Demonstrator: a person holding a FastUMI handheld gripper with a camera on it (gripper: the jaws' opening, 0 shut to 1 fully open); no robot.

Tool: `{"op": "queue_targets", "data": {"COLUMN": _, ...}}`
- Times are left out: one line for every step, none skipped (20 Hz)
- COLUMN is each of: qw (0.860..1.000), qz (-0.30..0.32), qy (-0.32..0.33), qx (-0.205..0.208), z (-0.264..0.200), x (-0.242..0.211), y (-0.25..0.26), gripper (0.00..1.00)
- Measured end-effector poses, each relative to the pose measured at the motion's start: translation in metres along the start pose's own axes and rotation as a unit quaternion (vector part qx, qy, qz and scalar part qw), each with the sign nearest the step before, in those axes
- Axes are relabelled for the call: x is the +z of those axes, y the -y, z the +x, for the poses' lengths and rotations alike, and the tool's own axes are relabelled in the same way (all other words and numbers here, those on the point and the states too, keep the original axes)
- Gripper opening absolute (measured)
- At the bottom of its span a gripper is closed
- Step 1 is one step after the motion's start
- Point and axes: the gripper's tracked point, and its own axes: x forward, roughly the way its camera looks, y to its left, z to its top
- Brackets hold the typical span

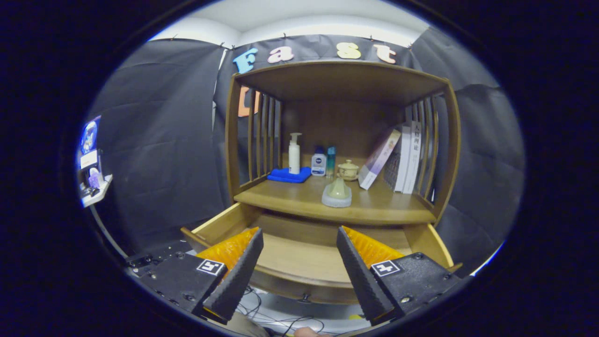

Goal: Pull open the drawer, take out the items inside it, and place them on the countertop above the cabinet.

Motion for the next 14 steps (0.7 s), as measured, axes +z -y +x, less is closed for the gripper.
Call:
{"op": "queue_targets", "data": {"qw": 1.000, "qz": -0.001, "qy": -0.008, "qx": 0.007, "z": -0.001, "x": -0.011, "y": -0.003, "gripper": 0.99}}
{"op": "queue_targets", "data": {"qw": 1.000, "qz": -0.002, "qy": -0.011, "qx": 0.001, "z": -0.004, "x": -0.020, "y": -0.001, "gripper": 0.99}}
{"op": "queue_targets", "data": {"qw": 1.000, "qz": 0.000, "qy": -0.008, "qx": -0.006, "z": -0.005, "x": -0.025, "y": 0.000, "gripper": 0.99}}
{"op": "queue_targets", "data": {"qw": 1.000, "qz": 0.003, "qy": -0.007, "qx": -0.016, "z": -0.007, "x": -0.032, "y": 0.002, "gripper": 1.00}}
{"op": "queue_targets", "data": {"qw": 1.000, "qz": 0.006, "qy": -0.004, "qx": -0.023, "z": -0.008, "x": -0.039, "y": 0.003, "gripper": 1.00}}
{"op": "queue_targets", "data": {"qw": 0.999, "qz": 0.009, "qy": -0.004, "qx": -0.031, "z": -0.010, "x": -0.047, "y": 0.003, "gripper": 1.00}}
{"op": "queue_targets", "data": {"qw": 0.999, "qz": 0.011, "qy": -0.004, "qx": -0.037, "z": -0.011, "x": -0.053, "y": 0.005, "gripper": 1.00}}
{"op": "queue_targets", "data": {"qw": 0.999, "qz": 0.010, "qy": -0.006, "qx": -0.045, "z": -0.013, "x": -0.059, "y": 0.007, "gripper": 1.00}}
{"op": "queue_targets", "data": {"qw": 0.999, "qz": 0.007, "qy": -0.007, "qx": -0.054, "z": -0.015, "x": -0.064, "y": 0.011, "gripper": 1.00}}
{"op": "queue_targets", "data": {"qw": 0.998, "qz": 0.004, "qy": -0.009, "qx": -0.059, "z": -0.015, "x": -0.068, "y": 0.013, "gripper": 1.00}}
{"op": "queue_targets", "data": {"qw": 0.998, "qz": 0.004, "qy": -0.014, "qx": -0.064, "z": -0.016, "x": -0.073, "y": 0.015, "gripper": 1.00}}
{"op": "queue_targets", "data": {"qw": 0.998, "qz": 0.006, "qy": -0.020, "qx": -0.060, "z": -0.016, "x": -0.079, "y": 0.011, "gripper": 1.00}}
{"op": "queue_targets", "data": {"qw": 0.998, "qz": 0.008, "qy": -0.031, "qx": -0.059, "z": -0.016, "x": -0.087, "y": 0.008, "gripper": 0.99}}
{"op": "queue_targets", "data": {"qw": 0.997, "qz": 0.009, "qy": -0.040, "qx": -0.059, "z": -0.015, "x": -0.095, "y": 0.009, "gripper": 1.00}}
